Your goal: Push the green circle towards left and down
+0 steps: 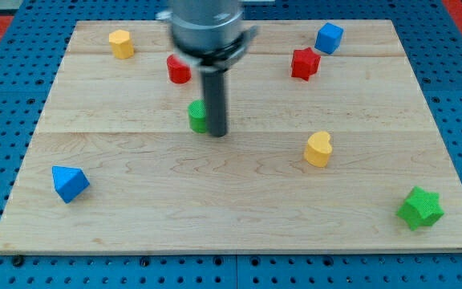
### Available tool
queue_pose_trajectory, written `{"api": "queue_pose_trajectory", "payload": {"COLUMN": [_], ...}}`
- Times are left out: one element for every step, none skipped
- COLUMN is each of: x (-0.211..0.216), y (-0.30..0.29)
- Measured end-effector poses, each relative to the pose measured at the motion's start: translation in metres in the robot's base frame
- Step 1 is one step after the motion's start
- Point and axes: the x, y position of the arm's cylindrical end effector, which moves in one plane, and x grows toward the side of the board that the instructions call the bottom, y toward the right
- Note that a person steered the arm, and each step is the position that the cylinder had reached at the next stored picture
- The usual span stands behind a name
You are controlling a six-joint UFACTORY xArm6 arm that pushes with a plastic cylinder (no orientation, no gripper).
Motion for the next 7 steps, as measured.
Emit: {"api": "queue_pose_trajectory", "payload": {"x": [-0.005,-0.006,-0.006,-0.031,-0.055,-0.008,0.007], "y": [0.018,-0.04,-0.097,-0.083,-0.099,-0.14,-0.137]}}
